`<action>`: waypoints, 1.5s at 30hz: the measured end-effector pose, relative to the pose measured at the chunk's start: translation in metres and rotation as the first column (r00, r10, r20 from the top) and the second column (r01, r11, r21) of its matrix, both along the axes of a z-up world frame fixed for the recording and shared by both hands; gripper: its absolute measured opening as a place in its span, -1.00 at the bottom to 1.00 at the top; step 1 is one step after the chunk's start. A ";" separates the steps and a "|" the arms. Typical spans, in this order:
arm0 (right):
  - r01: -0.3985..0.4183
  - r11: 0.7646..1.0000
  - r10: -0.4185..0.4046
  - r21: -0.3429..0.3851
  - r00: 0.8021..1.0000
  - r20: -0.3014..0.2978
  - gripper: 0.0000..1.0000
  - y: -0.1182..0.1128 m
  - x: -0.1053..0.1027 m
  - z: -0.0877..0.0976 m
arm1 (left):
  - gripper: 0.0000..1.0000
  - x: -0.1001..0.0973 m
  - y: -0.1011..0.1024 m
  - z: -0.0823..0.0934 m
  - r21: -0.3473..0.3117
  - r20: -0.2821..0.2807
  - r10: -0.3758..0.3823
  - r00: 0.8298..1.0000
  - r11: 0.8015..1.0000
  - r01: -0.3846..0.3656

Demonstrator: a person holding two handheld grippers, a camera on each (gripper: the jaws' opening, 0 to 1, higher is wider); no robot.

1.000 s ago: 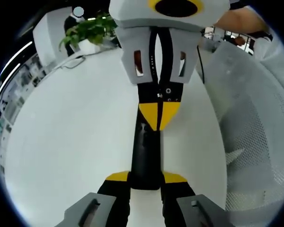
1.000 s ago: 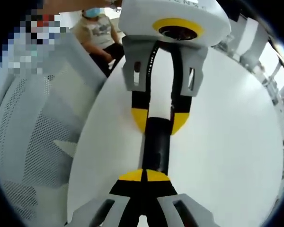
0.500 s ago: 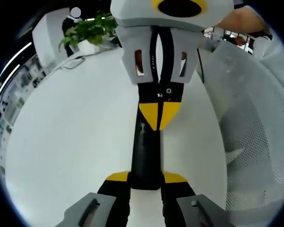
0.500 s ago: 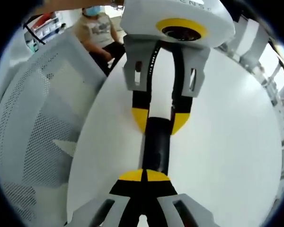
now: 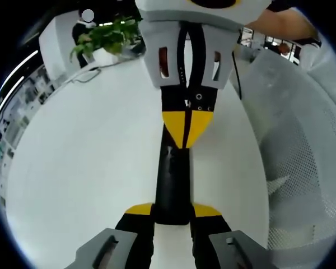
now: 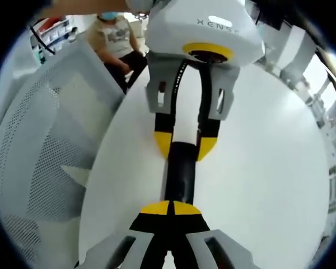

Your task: Press the specified remote control buttons in sequence, fully releasing each button before pressing the next.

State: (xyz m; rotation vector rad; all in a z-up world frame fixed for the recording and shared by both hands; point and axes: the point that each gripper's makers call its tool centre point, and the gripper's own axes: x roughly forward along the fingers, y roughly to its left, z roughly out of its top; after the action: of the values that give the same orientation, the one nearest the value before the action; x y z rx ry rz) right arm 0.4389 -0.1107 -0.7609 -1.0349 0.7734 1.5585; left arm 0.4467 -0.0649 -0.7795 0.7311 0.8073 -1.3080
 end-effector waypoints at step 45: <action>-0.029 0.998 0.025 0.048 0.997 0.077 -1.00 0.017 0.016 0.034 | -0.53 -0.001 0.001 0.001 -0.010 0.000 0.002 1.000 1.000 -0.002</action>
State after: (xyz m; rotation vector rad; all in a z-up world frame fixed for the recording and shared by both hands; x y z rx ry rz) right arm 0.4554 -0.0937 -0.7265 -1.0659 0.6682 1.5446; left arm 0.4456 -0.0636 -0.7790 0.7226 0.8011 -1.3097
